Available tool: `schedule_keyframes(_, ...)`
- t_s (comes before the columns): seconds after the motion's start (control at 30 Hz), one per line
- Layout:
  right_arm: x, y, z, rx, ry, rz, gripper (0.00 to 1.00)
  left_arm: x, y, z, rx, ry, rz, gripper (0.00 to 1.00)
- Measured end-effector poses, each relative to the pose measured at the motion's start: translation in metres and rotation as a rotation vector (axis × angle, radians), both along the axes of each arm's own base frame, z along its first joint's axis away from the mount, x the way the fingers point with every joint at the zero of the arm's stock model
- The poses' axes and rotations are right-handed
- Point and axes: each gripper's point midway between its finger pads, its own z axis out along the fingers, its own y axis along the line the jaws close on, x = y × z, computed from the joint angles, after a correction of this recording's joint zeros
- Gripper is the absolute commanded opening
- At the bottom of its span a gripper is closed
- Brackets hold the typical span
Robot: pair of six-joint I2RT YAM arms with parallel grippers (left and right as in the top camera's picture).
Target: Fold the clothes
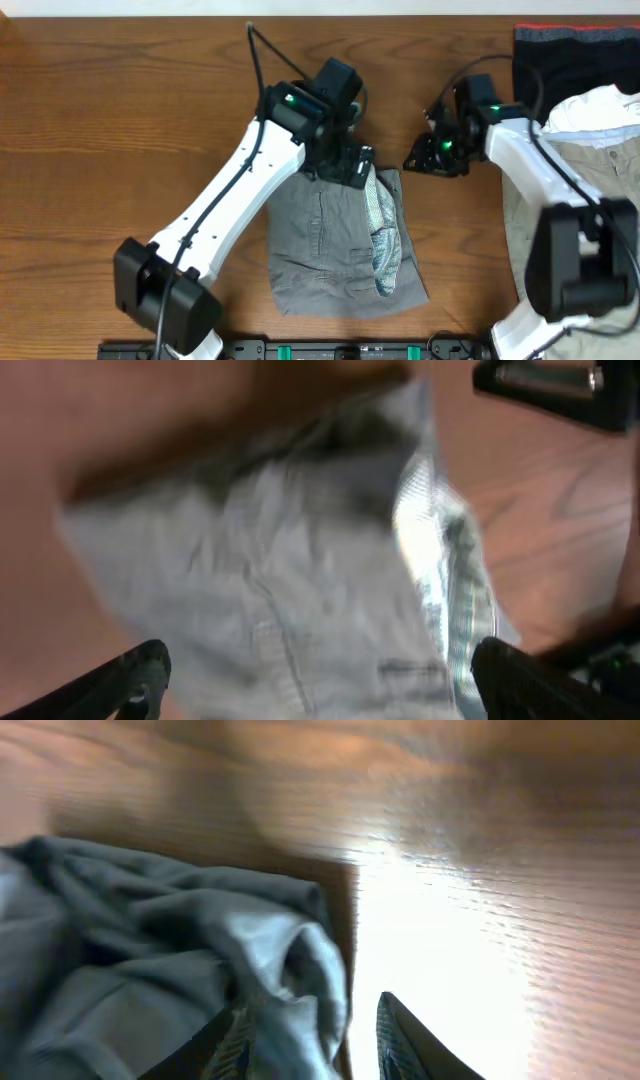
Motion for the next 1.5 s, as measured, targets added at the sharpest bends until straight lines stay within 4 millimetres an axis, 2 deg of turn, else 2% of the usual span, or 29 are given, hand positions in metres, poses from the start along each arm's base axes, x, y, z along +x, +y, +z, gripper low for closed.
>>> schedule_keyframes(0.07, 0.001, 0.000, 0.014, 0.002, -0.038, 0.001, 0.30, 0.009, -0.009, -0.003, -0.016, -0.036, -0.034, 1.00)
schedule_keyframes(0.13, -0.002, -0.001, 0.021, 0.002, -0.047, 0.004, 0.28, 0.018, -0.016, -0.010, -0.023, -0.055, -0.053, 0.90)
schedule_keyframes(0.17, -0.004, -0.001, 0.023, 0.002, -0.043, 0.003, 0.26, 0.020, -0.018, -0.014, -0.021, -0.057, -0.062, 0.80)
schedule_keyframes(0.2, -0.006, -0.001, 0.023, 0.000, -0.036, 0.004, 0.24, 0.023, -0.019, -0.019, -0.019, -0.055, -0.067, 0.67)
schedule_keyframes(0.23, -0.009, -0.002, 0.023, -0.001, -0.027, 0.007, 0.20, 0.025, -0.021, -0.025, -0.015, -0.048, -0.068, 0.42)
schedule_keyframes(0.27, -0.012, -0.002, 0.022, -0.003, -0.012, 0.007, 0.18, 0.027, -0.022, -0.031, -0.008, -0.042, -0.075, 0.06)
schedule_keyframes(0.43, -0.020, 0.005, 0.025, 0.035, -0.009, 0.069, 0.12, 0.026, -0.014, -0.059, 0.067, 0.021, -0.074, 0.06)
schedule_keyframes(0.5, -0.024, 0.013, 0.029, 0.086, -0.017, 0.123, 0.10, 0.027, -0.005, -0.061, 0.090, 0.032, -0.047, 0.06)
schedule_keyframes(0.53, -0.026, 0.017, 0.031, 0.107, -0.025, 0.149, 0.09, 0.030, 0.000, -0.059, 0.093, 0.026, -0.032, 0.10)
schedule_keyframes(0.57, -0.028, 0.023, 0.035, 0.138, -0.036, 0.185, 0.10, 0.032, 0.004, -0.057, 0.094, 0.024, -0.022, 0.29)
schedule_keyframes(0.6, -0.031, 0.029, 0.039, 0.173, -0.050, 0.227, 0.10, 0.035, 0.010, -0.054, 0.095, 0.019, -0.007, 0.55)
schedule_keyframes(0.67, -0.039, 0.044, 0.048, 0.242, -0.086, 0.318, 0.11, 0.041, 0.025, -0.043, 0.090, 0.002, 0.041, 0.81)
schedule_keyframes(0.7, -0.043, 0.052, 0.053, 0.274, -0.106, 0.366, 0.11, 0.045, 0.033, -0.036, 0.083, -0.013, 0.062, 0.90)
schedule_keyframes(0.73, -0.049, 0.063, 0.059, 0.311, -0.135, 0.431, 0.10, 0.048, 0.042, -0.026, 0.075, -0.035, 0.087, 0.93)
schedule_keyframes(0.87, -0.072, 0.096, 0.071, 0.383, -0.200, 0.615, 0.11, 0.053, 0.077, 0.014, 0.043, -0.107, 0.184, 0.96)
schedule_keyframes(0.93, -0.084, 0.111, 0.073, 0.402, -0.223, 0.708, 0.10, 0.050, 0.092, 0.025, 0.044, -0.114, 0.218, 0.95)
schedule_keyframes(1.0, -0.096, 0.124, 0.073, 0.411, -0.241, 0.788, 0.11, 0.045, 0.102, 0.026, 0.054, -0.093, 0.240, 0.88)
schedule_keyframes(1.07, -0.108, 0.135, 0.073, 0.416, -0.253, 0.857, 0.18, 0.041, 0.107, 0.022, 0.069, -0.063, 0.250, 0.87)
schedule_keyframes(1.13, -0.113, 0.143, 0.069, 0.387, -0.265, 0.902, 0.18, 0.037, 0.110, 0.018, 0.081, -0.038, 0.252, 0.87)
schedule_keyframes(1.23, -0.107, 0.139, 0.054, 0.254, -0.253, 0.888, 0.17, 0.036, 0.110, 0.017, 0.084, -0.028, 0.250, 0.87)
schedule_keyframes(1.3, -0.096, 0.127, 0.040, 0.113, -0.239, 0.840, 0.16, 0.035, 0.110, 0.017, 0.084, -0.025, 0.250, 0.93)
schedule_keyframes(1.43, -0.076, 0.109, 0.015, -0.059, -0.202, 0.728, 0.16, 0.032, 0.111, 0.016, 0.089, -0.013, 0.252, 0.93)
schedule_keyframes(1.5, -0.074, 0.098, -0.007, -0.117, -0.137, 0.677, 0.15, 0.027, 0.112, 0.015, 0.098, 0.007, 0.252, 0.94)
